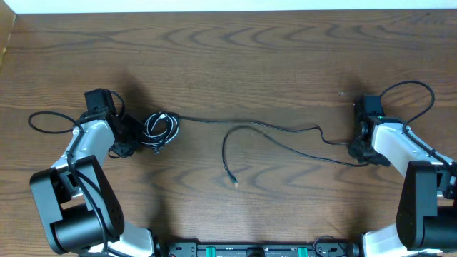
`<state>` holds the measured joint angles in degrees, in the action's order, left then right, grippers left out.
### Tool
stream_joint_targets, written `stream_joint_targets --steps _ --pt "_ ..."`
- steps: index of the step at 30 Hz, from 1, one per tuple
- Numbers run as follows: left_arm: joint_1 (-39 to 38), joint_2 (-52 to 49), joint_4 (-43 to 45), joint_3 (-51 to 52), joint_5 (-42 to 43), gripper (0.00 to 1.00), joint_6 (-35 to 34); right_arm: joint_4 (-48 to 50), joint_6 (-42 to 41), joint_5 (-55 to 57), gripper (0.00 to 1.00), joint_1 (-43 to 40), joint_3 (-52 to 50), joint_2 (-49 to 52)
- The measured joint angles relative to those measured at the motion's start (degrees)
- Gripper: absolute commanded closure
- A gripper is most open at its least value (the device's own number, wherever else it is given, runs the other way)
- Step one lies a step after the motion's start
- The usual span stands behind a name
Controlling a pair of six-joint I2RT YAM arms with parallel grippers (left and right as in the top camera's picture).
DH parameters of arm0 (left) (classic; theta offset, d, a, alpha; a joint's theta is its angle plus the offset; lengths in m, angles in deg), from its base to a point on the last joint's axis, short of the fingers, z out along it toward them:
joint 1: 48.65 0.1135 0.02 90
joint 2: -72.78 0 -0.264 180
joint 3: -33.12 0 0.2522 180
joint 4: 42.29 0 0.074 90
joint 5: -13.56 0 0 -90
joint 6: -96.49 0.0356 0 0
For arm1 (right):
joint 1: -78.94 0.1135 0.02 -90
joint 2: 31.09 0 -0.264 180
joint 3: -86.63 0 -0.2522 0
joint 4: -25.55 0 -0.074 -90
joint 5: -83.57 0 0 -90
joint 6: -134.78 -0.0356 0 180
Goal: Untangle cables
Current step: 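Pull the grippers apart, left gripper moving left with the coil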
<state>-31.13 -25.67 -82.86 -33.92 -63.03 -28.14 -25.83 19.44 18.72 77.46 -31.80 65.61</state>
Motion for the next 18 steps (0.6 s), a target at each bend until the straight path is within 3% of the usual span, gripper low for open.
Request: stream_joint_targets --steps 7,9,18 --pt "0.0 0.0 0.04 0.0 0.5 0.92 -0.33 3.06 -0.7 -4.31 0.31 -0.26 0.48 -0.7" --pt "0.0 0.0 0.04 0.0 0.52 0.92 -0.35 3.58 -0.92 -5.51 0.04 -0.35 0.68 -0.9" --pt "0.0 0.0 0.13 0.0 0.9 0.92 -0.7 4.55 -1.42 -8.55 0.01 -0.46 0.98 -1.33"
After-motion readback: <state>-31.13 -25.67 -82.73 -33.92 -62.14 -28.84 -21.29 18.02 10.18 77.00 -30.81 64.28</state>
